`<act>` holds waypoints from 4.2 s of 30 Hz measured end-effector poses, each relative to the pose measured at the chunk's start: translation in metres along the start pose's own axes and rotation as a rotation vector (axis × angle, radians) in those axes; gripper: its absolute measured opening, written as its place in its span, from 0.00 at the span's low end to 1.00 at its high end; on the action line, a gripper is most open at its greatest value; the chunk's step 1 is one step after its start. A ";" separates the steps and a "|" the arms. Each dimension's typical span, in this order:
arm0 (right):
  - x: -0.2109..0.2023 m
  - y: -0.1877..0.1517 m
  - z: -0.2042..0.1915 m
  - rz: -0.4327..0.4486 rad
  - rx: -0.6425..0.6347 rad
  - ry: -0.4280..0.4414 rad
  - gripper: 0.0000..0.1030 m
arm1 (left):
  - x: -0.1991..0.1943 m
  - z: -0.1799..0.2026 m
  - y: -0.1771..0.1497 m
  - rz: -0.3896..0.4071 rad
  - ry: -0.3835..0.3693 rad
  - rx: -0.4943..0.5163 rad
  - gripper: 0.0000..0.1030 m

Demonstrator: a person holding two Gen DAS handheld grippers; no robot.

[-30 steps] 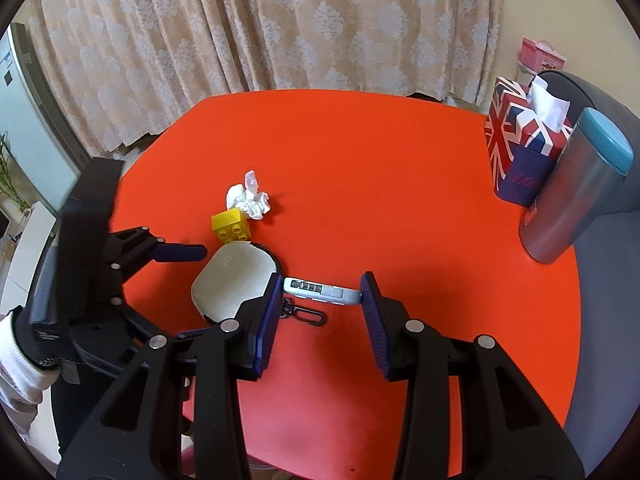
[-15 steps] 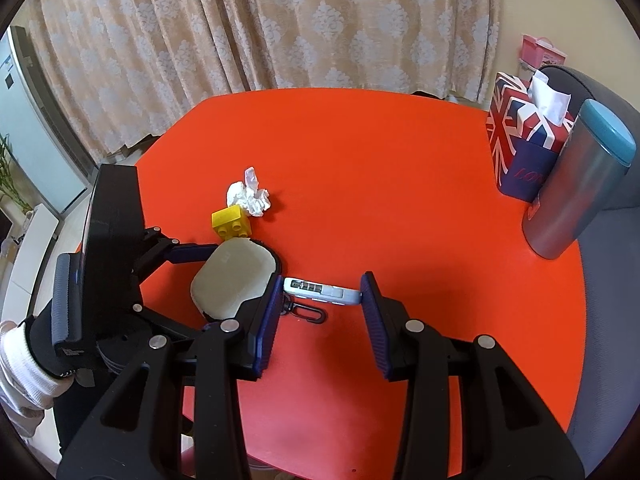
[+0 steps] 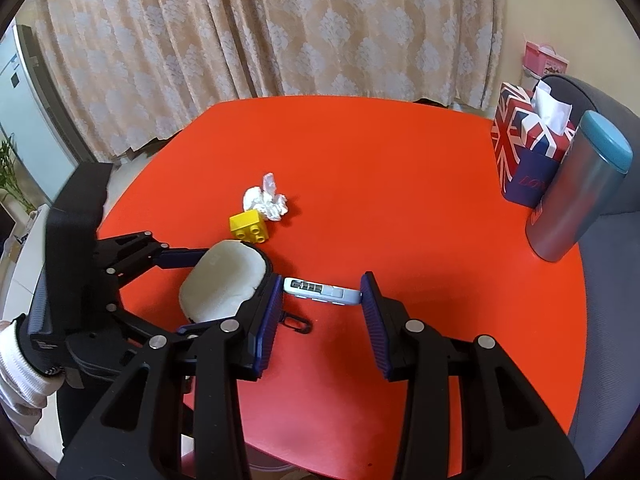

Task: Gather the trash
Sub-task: 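Grasp the white zippered pouch with the left gripper while the right holds the card, then carry the card and pouch over the bin and open both grippers, then move the right gripper toward the yellow block beside the tissue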

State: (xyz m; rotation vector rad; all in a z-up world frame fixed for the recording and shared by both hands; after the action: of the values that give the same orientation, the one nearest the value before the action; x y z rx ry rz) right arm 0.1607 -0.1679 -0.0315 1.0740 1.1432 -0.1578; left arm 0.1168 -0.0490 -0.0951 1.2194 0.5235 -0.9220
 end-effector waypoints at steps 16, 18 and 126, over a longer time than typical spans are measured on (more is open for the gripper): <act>-0.054 -0.035 -0.030 0.058 -0.038 0.019 0.39 | -0.083 0.025 -0.033 0.101 0.000 0.025 0.76; -0.062 -0.041 -0.036 0.065 -0.047 0.020 0.39 | -0.092 0.028 -0.041 0.110 0.002 0.028 0.76; -0.090 -0.120 -0.057 0.075 0.024 0.055 0.91 | -0.131 0.036 -0.121 0.177 -0.017 -0.066 0.93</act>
State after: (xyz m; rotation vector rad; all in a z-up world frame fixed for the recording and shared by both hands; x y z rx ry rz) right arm 0.0098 -0.2234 -0.0329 1.1469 1.1509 -0.0836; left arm -0.0591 -0.0493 -0.0510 1.1771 0.4219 -0.7585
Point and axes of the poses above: each gripper's, at about its wrist camera, not at the fingertips, and x roughly the way its jaws point, z to its right, y to its top, the point moved 1 cm from there along x, roughly the way its jaws point, and after that the axes turned 11 degrees about -y, right-handed, at the moved point
